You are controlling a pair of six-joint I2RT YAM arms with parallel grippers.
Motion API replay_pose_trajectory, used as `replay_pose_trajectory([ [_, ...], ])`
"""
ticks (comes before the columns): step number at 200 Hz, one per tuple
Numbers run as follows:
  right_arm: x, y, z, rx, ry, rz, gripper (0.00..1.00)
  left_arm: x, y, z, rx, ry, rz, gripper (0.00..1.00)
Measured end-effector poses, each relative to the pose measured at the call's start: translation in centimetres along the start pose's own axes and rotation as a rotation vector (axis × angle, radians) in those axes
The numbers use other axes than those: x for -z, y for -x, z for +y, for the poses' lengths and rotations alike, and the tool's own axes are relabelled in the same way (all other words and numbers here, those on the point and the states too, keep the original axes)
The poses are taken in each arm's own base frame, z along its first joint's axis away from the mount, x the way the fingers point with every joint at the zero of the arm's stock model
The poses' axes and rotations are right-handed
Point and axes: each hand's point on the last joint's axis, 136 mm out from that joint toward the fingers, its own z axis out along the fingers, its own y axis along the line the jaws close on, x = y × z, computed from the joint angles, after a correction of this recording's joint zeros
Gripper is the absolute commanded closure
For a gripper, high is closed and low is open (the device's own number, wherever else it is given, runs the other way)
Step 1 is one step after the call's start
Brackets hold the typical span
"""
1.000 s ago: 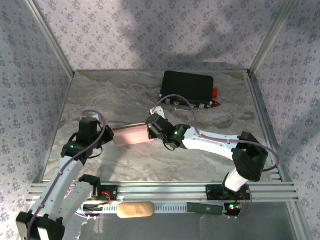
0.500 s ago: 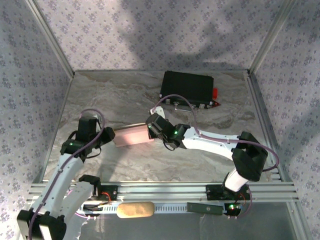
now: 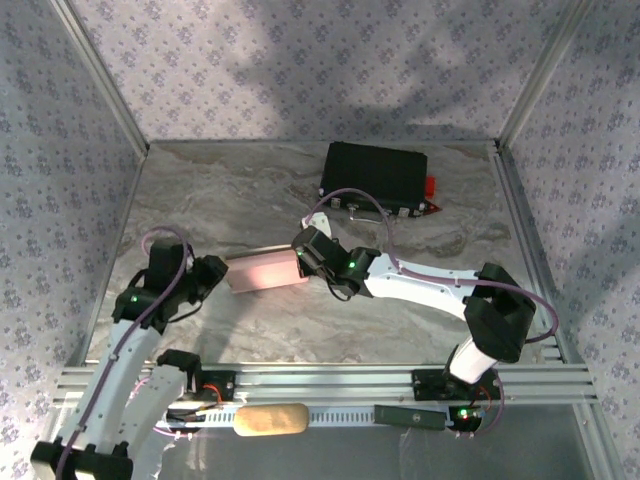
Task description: Fold the paper box
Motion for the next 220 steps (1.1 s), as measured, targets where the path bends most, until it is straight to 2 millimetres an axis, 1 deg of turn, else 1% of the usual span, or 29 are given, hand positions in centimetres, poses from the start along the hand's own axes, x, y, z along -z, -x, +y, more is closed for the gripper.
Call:
replay_pose_trajectory([
  [7, 0.0, 0.0, 0.0, 0.001, 0.0, 0.002, 1.0, 0.0, 0.0, 0.0, 0.047, 0.013, 0.005, 0.49],
  [14, -0.1, 0.0, 0.1, 0.002, -0.002, 0.003, 1.0, -0.1, 0.1, -0.1, 0.096, 0.023, 0.007, 0.36],
  [19, -0.1, 0.0, 0.1, 0.003, -0.002, 0.003, 1.0, 0.0, 0.2, -0.2, 0.11, 0.022, 0.004, 0.3],
  [27, -0.1, 0.1, 0.2, 0.004, -0.004, 0.003, 1.0, 0.5, 0.4, -0.7, 0.153, 0.006, -0.009, 0.22],
  [35, -0.1, 0.0, 0.3, 0.006, -0.003, 0.004, 1.0, 1.3, 0.8, -1.4, 0.19, -0.025, -0.03, 0.18],
  [43, -0.1, 0.0, 0.3, 0.007, -0.006, 0.005, 1.0, 2.0, 1.0, -2.1, 0.213, -0.058, -0.046, 0.1],
  [49, -0.1, 0.0, 0.3, 0.008, -0.006, 0.005, 1.0, 2.6, 1.2, -2.5, 0.239, -0.081, -0.059, 0.08],
  [66, -0.1, 0.0, 0.2, 0.009, -0.008, 0.006, 1.0, 3.4, 1.5, -3.3, 0.296, -0.131, -0.072, 0.07],
  [77, -0.1, 0.0, 0.3, 0.009, -0.009, 0.006, 1.0, 3.2, 1.5, -3.7, 0.323, -0.141, -0.062, 0.07],
  [90, -0.1, 0.0, 0.3, 0.01, -0.011, 0.007, 1.0, 2.0, 1.3, -4.0, 0.363, -0.137, -0.027, 0.06],
  [102, -0.1, 0.1, 0.3, 0.01, -0.011, 0.007, 1.0, 0.3, 1.0, -3.9, 0.404, -0.131, 0.008, 0.05],
  [121, -0.2, 0.1, 0.3, 0.011, -0.011, 0.007, 1.0, -2.5, 0.3, -2.7, 0.461, -0.09, 0.044, 0.01],
  [132, -0.2, 0.1, 0.3, 0.011, -0.011, 0.007, 1.0, -3.2, 0.1, -2.1, 0.479, -0.07, 0.052, 0.02],
  [142, -0.2, 0.1, 0.4, 0.011, -0.011, 0.007, 1.0, -3.3, 0.2, -2.2, 0.487, -0.072, 0.053, 0.04],
  [179, -0.2, 0.1, 0.3, 0.011, -0.012, 0.008, 1.0, -3.1, 0.5, -2.8, 0.501, -0.117, 0.044, 0.19],
  [192, -0.2, 0.1, 0.4, 0.011, -0.012, 0.008, 1.0, -3.1, 0.6, -2.6, 0.509, -0.139, 0.036, 0.22],
  [220, -0.2, 0.1, 0.4, 0.011, -0.011, 0.008, 1.0, -3.3, 0.6, -1.5, 0.533, -0.142, 0.027, 0.27],
])
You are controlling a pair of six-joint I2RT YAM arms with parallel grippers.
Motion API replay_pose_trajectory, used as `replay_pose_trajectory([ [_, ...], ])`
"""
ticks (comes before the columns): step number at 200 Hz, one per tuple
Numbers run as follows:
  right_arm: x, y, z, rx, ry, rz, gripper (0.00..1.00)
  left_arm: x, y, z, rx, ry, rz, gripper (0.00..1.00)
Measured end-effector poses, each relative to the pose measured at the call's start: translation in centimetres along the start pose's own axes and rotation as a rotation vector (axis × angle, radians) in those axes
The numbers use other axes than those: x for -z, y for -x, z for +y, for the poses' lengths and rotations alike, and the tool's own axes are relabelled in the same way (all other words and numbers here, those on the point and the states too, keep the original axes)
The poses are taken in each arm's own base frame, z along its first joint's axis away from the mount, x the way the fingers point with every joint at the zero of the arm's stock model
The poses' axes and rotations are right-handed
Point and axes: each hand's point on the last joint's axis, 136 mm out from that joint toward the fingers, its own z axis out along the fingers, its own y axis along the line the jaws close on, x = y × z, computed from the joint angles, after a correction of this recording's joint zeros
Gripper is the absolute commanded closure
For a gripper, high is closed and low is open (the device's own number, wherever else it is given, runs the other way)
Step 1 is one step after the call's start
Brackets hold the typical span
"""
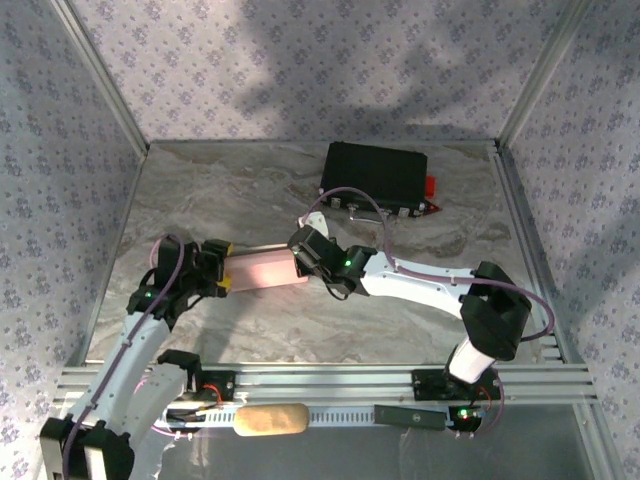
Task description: Fold the paper box
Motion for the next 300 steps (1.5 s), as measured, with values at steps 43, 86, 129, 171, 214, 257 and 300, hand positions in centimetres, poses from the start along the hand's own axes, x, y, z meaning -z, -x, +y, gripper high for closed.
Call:
replay_pose_trajectory([
  [43, 0.0, 0.0, 0.1, 0.002, 0.001, 0.0, 1.0, 0.2, 0.2, 0.2, 0.009, -0.015, 0.0, 0.38],
  [86, 0.0, -0.1, 0.2, 0.003, 0.004, 0.0, 1.0, 0.2, 0.4, 0.3, 0.019, -0.021, 0.0, 0.43],
  [129, 0.0, -0.1, 0.3, 0.004, 0.005, -0.001, 1.0, 0.3, 0.4, 0.4, 0.025, -0.033, 0.003, 0.5],
  [171, 0.0, 0.0, 0.4, 0.004, 0.006, -0.002, 1.0, 0.2, 0.4, 0.6, 0.04, -0.049, 0.019, 0.53],
  [214, 0.1, -0.1, 0.5, 0.009, 0.005, 0.0, 0.94, 0.2, 0.3, 0.7, 0.044, -0.049, 0.027, 0.54],
  [257, 0.8, -0.6, 0.3, 0.02, -0.004, 0.028, 0.73, 0.3, 0.4, 0.7, 0.045, -0.054, 0.024, 0.54],
  [300, 2.0, -1.5, 0.3, 0.013, 0.029, 0.091, 0.66, 0.3, 0.4, 0.7, 0.046, -0.055, 0.022, 0.56],
])
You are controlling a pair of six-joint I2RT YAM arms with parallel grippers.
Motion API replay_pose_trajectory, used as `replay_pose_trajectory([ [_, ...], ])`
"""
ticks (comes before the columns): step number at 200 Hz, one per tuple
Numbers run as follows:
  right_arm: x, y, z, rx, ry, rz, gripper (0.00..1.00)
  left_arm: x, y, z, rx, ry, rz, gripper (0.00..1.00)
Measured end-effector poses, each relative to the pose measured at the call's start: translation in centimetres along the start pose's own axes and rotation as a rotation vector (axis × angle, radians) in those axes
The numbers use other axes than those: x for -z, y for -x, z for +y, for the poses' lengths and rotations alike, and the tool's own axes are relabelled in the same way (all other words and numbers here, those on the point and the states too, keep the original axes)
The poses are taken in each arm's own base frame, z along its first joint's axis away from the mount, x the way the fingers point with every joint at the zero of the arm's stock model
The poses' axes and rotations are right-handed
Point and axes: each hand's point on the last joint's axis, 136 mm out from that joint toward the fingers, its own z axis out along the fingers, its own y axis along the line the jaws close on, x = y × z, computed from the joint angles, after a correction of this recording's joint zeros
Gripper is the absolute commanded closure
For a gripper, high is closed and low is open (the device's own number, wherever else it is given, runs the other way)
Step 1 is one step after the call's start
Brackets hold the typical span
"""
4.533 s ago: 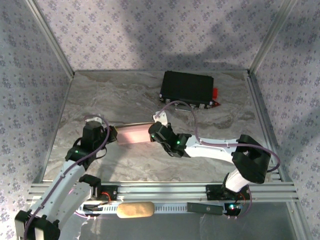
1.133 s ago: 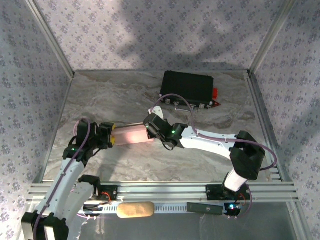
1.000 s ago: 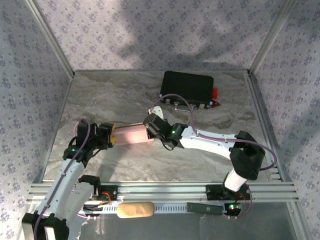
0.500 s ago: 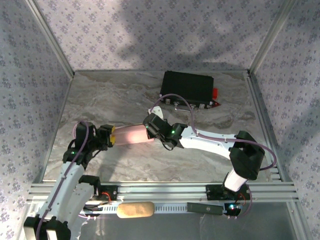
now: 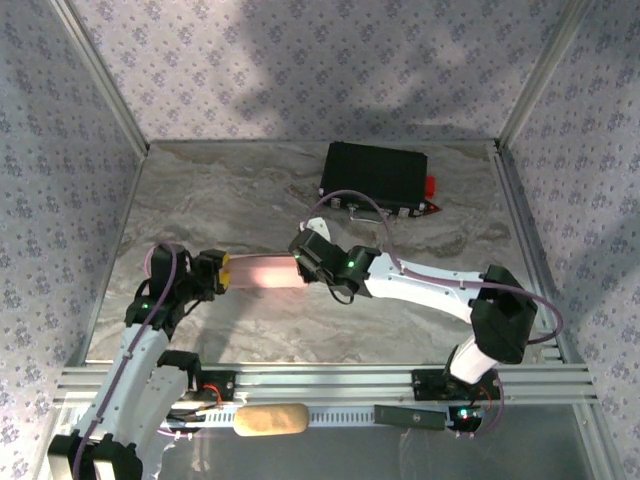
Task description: Fold the paper box
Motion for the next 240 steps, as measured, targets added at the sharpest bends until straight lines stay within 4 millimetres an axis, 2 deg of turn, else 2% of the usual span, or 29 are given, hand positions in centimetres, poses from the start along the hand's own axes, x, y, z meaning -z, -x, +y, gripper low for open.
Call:
replay_pose_trajectory([
  [39, 0.8, -0.6, -0.3, -0.029, 0.052, 0.031, 0.62, 0.1, 0.0, -0.1, -0.001, -0.004, 0.0, 0.56],
  [92, 2.5, 0.2, 0.4, -0.056, 0.134, 0.027, 0.6, 0.1, 0.0, 0.0, -0.001, -0.003, -0.001, 0.57],
  [113, 3.5, 0.8, 0.7, -0.101, 0.169, 0.01, 0.54, 0.1, 0.0, 0.0, 0.0, -0.002, -0.001, 0.58],
  [127, 4.3, 1.4, 0.1, -0.184, 0.197, -0.017, 0.46, 0.1, 0.0, 0.0, 0.0, -0.001, 0.0, 0.58],
  [147, 5.0, 2.2, -2.0, -0.369, 0.234, -0.054, 0.41, 0.1, 0.0, 0.0, 0.0, -0.001, -0.001, 0.58],
  [165, 4.3, 2.3, -3.6, -0.547, 0.271, -0.058, 0.37, 0.1, 0.0, 0.0, 0.0, -0.001, 0.0, 0.58],
  [179, 3.4, 1.9, -4.0, -0.65, 0.3, -0.03, 0.37, 0.1, 0.0, 0.0, 0.0, -0.001, -0.001, 0.59],
  [193, 2.9, 1.6, -3.4, -0.727, 0.342, 0.007, 0.36, 0.1, 0.0, 0.0, 0.0, -0.001, 0.0, 0.58],
  [240, 1.5, 1.9, 0.5, -0.914, 0.515, 0.128, 0.33, 0.1, 0.0, 0.0, 0.0, 0.0, -0.001, 0.59],
])
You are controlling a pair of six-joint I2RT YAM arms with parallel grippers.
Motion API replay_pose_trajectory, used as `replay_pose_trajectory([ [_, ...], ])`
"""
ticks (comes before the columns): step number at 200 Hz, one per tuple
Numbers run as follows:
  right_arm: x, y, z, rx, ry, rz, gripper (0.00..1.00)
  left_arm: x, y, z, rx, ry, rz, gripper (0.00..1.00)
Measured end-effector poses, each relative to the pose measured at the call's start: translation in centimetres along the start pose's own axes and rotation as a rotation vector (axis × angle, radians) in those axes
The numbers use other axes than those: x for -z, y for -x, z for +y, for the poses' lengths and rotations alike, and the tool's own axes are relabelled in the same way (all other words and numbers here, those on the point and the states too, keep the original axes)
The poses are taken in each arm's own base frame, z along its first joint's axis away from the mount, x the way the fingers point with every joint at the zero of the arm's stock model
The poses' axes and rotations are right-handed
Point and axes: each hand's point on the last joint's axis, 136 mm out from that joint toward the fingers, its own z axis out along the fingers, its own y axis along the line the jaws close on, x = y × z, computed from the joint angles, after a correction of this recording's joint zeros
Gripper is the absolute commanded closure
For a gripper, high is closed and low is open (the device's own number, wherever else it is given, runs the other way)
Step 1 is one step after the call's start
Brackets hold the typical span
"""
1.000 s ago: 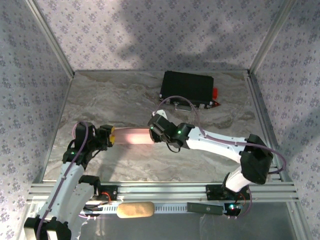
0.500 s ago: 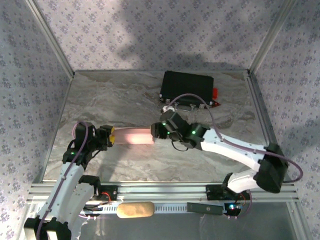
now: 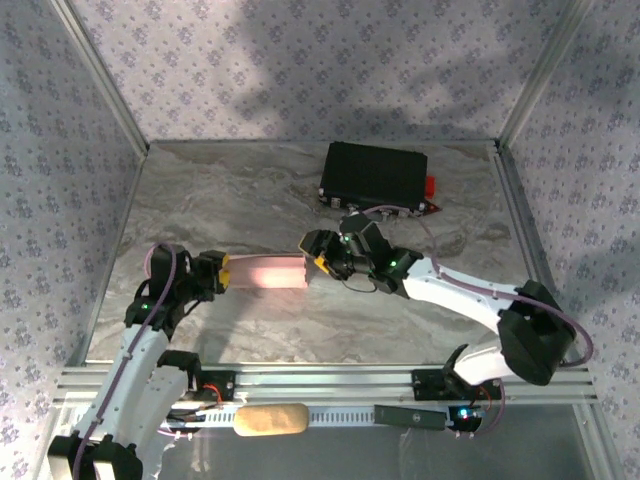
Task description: Fold the paper box
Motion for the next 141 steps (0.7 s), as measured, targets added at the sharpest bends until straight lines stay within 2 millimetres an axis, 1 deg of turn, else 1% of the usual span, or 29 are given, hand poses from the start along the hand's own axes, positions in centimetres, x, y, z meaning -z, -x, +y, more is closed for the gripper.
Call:
replay_pose_trajectory([
  [24, -1.7, -1.1, -0.9, -0.102, 0.023, 0.067, 0.32, 0.0, 0.1, 0.0, 0.0, 0.0, -0.003, 0.59],
  [38, -2.3, -1.4, -1.5, -0.151, 0.032, 0.091, 0.32, 0.0, 0.2, 0.0, 0.001, 0.0, -0.013, 0.59],
  [80, -2.6, -1.8, -1.6, -0.228, 0.057, 0.12, 0.35, 0.0, 0.6, 0.1, 0.003, 0.002, -0.036, 0.59],
  [102, -2.6, -1.9, -1.8, -0.249, 0.056, 0.127, 0.41, 0.0, 0.7, 0.1, 0.002, 0.001, -0.039, 0.59],
  [120, -2.6, -1.9, -1.9, -0.257, 0.057, 0.132, 0.49, 0.0, 0.7, 0.1, 0.002, 0.001, -0.039, 0.6],
  [141, -2.6, -2.0, -2.1, -0.263, 0.062, 0.137, 0.56, 0.0, 0.7, 0.1, 0.002, 0.002, -0.039, 0.6],
])
